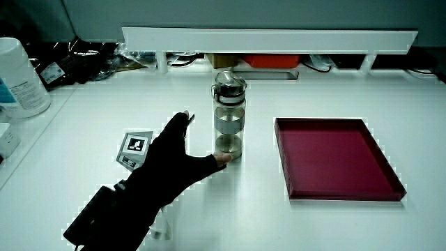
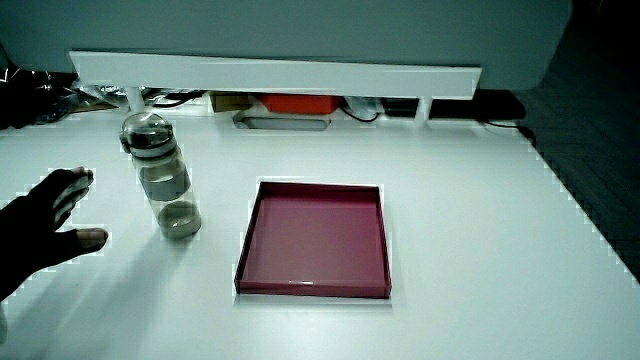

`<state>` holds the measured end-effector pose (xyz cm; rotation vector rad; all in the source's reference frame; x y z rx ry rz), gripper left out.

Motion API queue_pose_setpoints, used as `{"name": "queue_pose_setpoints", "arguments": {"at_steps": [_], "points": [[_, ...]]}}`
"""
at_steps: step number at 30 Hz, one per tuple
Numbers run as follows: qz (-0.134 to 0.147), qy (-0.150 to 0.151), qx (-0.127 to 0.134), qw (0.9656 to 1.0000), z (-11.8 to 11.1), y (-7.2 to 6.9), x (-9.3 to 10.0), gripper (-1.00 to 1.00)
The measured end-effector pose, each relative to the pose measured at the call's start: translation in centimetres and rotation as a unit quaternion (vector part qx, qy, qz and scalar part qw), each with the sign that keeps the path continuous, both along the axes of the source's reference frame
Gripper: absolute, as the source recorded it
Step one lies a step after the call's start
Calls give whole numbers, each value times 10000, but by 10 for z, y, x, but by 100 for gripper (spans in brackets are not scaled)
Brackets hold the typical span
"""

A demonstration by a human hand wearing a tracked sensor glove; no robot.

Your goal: Pick bottle

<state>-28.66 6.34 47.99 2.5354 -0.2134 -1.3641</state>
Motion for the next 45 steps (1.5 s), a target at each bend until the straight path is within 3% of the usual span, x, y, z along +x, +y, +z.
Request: {"name": "queue_pose_setpoints", "arguments": {"at_steps": [1, 3, 5, 7, 8, 10, 15, 16, 18, 23, 28, 40, 42, 45], "points": [[64, -37, 86, 9999, 4, -4, 0, 0], [-103, 168, -143, 9997, 5, -10, 5, 0], [3, 266, 9, 9996, 10, -17, 8, 0], [-104, 343, -91, 9993, 11, -23, 13, 0], [-105, 289, -66, 9995, 15, -25, 12, 0], [-157, 479, 19, 9987, 16, -30, 17, 0], [-396, 425, -305, 9978, 23, -41, 23, 0], [-395, 514, -213, 9977, 26, -43, 24, 0], [-473, 529, -324, 9970, 30, -47, 26, 0], [-452, 624, -257, 9967, 38, -56, 36, 0], [-496, 522, -445, 9964, 41, -61, 47, 0], [-855, 562, -371, 9941, 46, -61, 51, 0], [-927, 572, -255, 9937, 49, -59, 50, 0], [-1122, 554, -167, 9920, 51, -56, 48, 21]]}}
